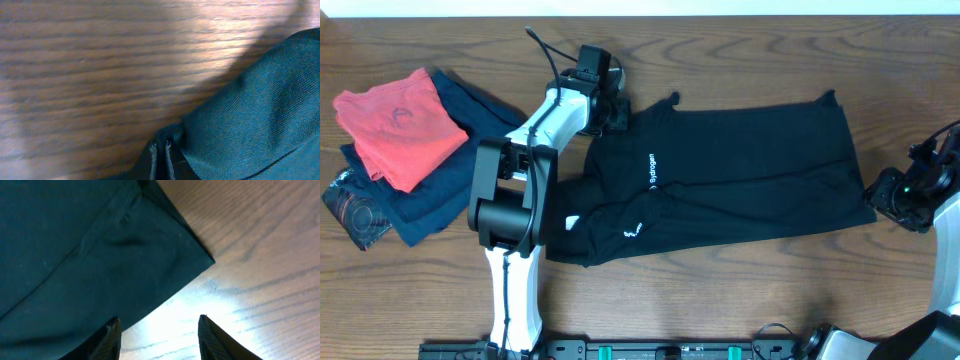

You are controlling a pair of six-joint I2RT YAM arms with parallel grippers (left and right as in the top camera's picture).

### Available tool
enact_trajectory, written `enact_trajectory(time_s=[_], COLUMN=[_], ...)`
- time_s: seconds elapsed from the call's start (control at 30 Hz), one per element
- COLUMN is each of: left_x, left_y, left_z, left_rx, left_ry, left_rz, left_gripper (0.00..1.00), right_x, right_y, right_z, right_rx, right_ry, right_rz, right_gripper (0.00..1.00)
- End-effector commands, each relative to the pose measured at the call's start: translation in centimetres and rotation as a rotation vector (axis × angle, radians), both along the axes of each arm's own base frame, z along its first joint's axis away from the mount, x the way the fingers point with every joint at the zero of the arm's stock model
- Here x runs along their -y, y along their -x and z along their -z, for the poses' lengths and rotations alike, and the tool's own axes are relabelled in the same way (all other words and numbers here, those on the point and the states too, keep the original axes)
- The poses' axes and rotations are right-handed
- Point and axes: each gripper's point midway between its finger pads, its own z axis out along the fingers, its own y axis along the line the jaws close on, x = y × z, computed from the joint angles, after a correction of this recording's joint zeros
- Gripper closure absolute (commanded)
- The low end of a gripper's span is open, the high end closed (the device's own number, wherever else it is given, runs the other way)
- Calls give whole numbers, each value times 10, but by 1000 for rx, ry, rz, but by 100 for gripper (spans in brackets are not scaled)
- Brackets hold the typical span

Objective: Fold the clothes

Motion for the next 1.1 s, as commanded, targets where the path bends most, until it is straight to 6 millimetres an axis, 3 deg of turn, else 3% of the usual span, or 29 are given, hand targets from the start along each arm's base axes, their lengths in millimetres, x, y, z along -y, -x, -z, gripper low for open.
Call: enact_trajectory(time_s=[0.0,0.1,0.2,0.43,0.57,0.67,0.87,1.07], left_x=[-15,-12,-7,-3,-3,-3,-4,-4], left_y=[-6,0,9,27,30,30,31,32], left_z=[-37,-61,-71,-65,-64,-64,-63,-60], left_rx=[48,57,44,-25,-37,-40,-43,-50], left_ry=[-8,17,19,0,-1,1,0,-3], left_rz=[-61,-73,-70,-55,-62,-68,-68,-68], left_gripper=[94,94,94,94,94,94,94,94], right_x=[-9,-17,-20,-7,-14,-23,-46,-42], right_y=[-9,-20,-45,-163,-221,-251,-287,-292], right_z=[-3,3,5,6,34,60,100,119], right_rx=[20,8,14,135,178,200,255,219], right_ry=[16,19,23,76,57,56,91,178], right_rz=[-95,-166,-207,-290,-356,-384,-436,-404], right_gripper=[52,46,44,32,30,28,27,30])
